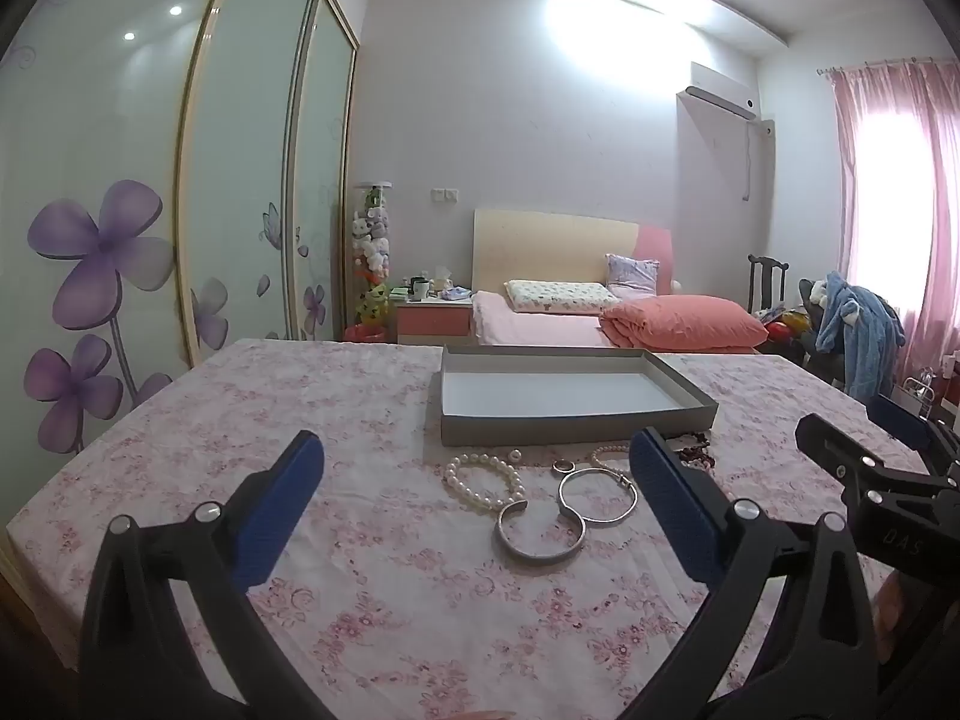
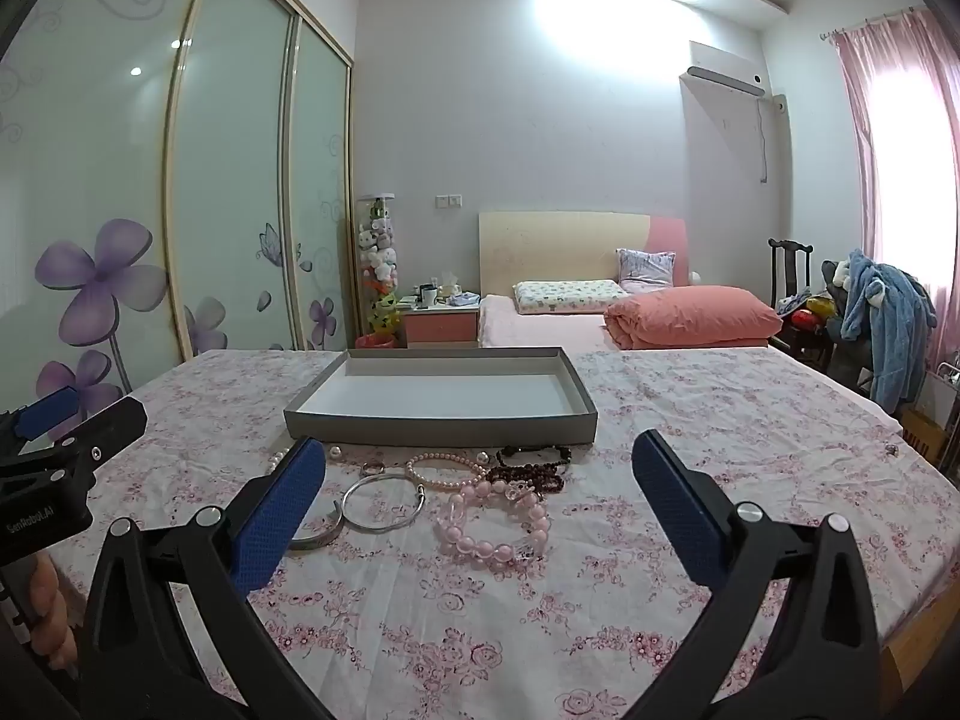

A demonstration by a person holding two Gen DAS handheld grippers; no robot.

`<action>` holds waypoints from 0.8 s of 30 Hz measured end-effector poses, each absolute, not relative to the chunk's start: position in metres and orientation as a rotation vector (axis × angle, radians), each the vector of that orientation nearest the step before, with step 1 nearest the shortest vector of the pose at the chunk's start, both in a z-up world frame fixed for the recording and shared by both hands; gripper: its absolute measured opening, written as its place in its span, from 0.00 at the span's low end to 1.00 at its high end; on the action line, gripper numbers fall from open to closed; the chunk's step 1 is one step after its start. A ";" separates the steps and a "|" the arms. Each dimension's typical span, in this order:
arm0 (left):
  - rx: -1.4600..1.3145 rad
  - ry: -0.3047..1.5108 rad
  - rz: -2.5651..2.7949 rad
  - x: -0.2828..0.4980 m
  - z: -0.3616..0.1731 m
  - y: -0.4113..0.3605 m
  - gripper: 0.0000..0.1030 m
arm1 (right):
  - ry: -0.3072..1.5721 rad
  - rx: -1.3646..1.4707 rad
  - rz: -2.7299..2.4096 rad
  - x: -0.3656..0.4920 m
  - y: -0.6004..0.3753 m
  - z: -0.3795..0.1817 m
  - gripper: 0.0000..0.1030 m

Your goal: Organize jewelry

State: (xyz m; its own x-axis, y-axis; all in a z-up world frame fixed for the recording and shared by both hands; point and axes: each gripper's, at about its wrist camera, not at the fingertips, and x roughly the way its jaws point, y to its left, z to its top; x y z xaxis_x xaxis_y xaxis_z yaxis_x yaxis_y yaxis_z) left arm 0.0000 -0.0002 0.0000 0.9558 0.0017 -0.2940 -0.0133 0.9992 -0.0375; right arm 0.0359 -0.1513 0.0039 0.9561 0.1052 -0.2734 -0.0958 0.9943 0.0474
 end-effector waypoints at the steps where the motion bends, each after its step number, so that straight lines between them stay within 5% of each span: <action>1: -0.038 0.298 0.008 0.000 0.000 0.000 0.96 | 0.279 0.035 0.102 0.036 -0.151 0.004 0.98; 24: -0.042 0.307 0.007 0.000 0.000 0.000 0.96 | 0.284 0.037 0.101 0.036 -0.153 0.002 0.98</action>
